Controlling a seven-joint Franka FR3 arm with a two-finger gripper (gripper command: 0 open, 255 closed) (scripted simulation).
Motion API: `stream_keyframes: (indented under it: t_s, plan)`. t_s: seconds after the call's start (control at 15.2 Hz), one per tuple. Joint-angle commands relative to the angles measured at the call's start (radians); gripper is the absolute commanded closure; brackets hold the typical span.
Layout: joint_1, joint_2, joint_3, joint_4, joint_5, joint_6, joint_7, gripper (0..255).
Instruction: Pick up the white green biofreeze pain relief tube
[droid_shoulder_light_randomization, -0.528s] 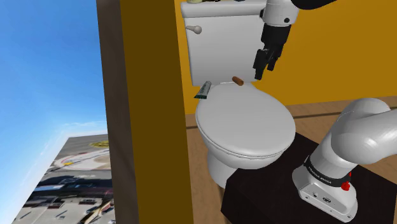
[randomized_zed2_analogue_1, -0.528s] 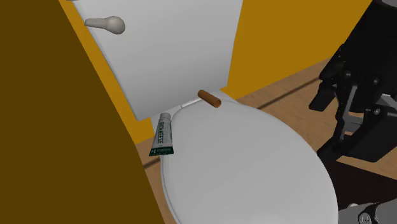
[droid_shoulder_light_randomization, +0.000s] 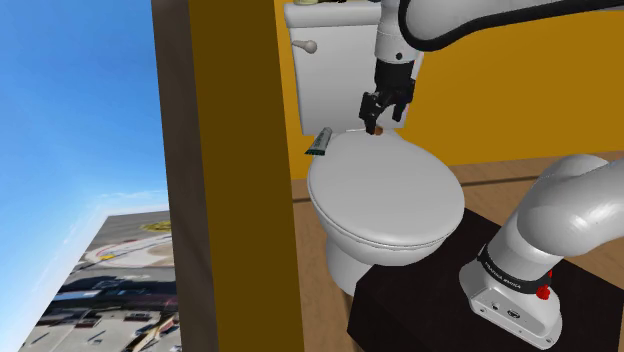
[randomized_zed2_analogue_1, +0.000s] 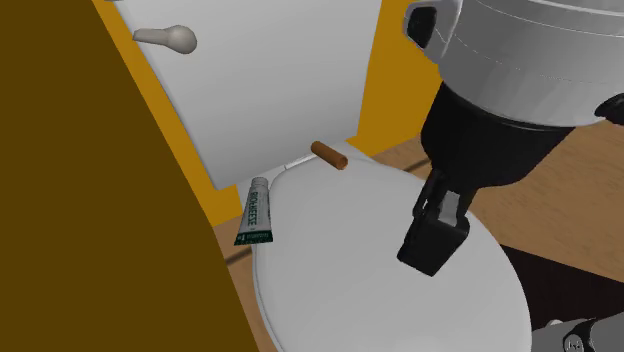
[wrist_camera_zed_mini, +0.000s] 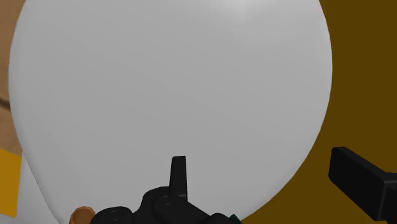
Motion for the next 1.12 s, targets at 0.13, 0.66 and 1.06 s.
stream_keyframes:
  t_s: [0.13,0.66,1.06]
  plan:
    - [-0.047,0.144,0.071,0.038,-0.026,0.12,0.172,0]
    - [-0.144,0.467,0.173,0.206,-0.181,0.265,0.539,0]
    - [-0.166,0.713,0.177,0.39,-0.345,0.287,0.812,0]
